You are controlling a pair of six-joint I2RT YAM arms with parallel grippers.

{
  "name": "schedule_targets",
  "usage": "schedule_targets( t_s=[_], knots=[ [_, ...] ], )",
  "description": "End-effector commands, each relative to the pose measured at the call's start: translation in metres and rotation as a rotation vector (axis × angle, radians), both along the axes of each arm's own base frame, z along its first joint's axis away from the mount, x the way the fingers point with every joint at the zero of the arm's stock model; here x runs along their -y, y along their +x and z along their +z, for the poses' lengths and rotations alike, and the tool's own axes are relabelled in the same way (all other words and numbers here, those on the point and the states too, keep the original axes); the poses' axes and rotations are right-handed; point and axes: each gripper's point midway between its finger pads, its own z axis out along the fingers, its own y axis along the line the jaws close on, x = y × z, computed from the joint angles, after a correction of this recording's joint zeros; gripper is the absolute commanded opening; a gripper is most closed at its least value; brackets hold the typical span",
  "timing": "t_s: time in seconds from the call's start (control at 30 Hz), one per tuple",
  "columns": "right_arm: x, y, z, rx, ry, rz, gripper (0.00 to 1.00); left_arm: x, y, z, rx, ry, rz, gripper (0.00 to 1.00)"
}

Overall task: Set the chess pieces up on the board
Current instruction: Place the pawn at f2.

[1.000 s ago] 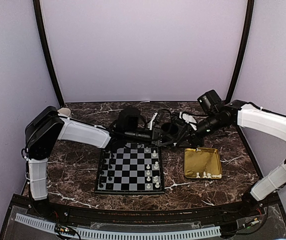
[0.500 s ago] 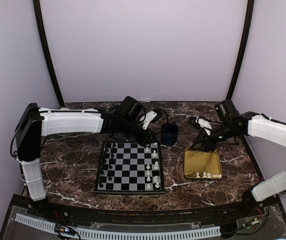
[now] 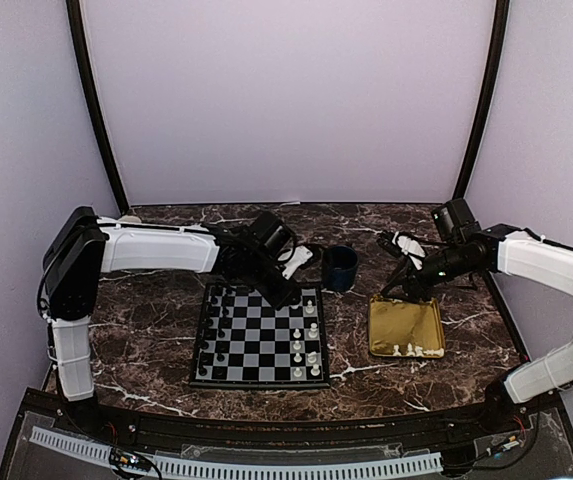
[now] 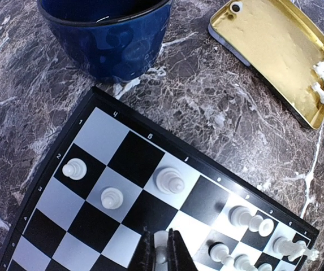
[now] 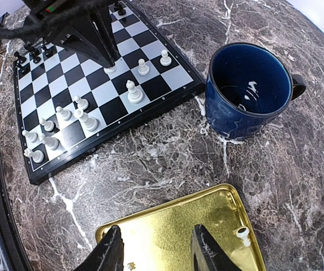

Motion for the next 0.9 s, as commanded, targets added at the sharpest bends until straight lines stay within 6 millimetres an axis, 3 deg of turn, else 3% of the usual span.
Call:
schedule_targets(
  t_s=[0.0, 0.37, 0.87],
  knots=[
    [0.001, 0.002, 0.0, 0.016, 0.004, -0.002, 0.42, -0.002, 0.001, -0.002, 0.011, 0.022, -0.002, 0.07],
    [0.0, 0.001, -0.004, -0.001, -0.002, 0.005, 0.42, 0.001, 0.002, -0.02, -0.008, 0.035, 0.002, 0.08],
    [0.0, 0.0, -0.009, -0.018, -0.009, 0.013, 0.41, 0.006, 0.008, -0.027, -0.009, 0.04, 0.013, 0.12]
  ],
)
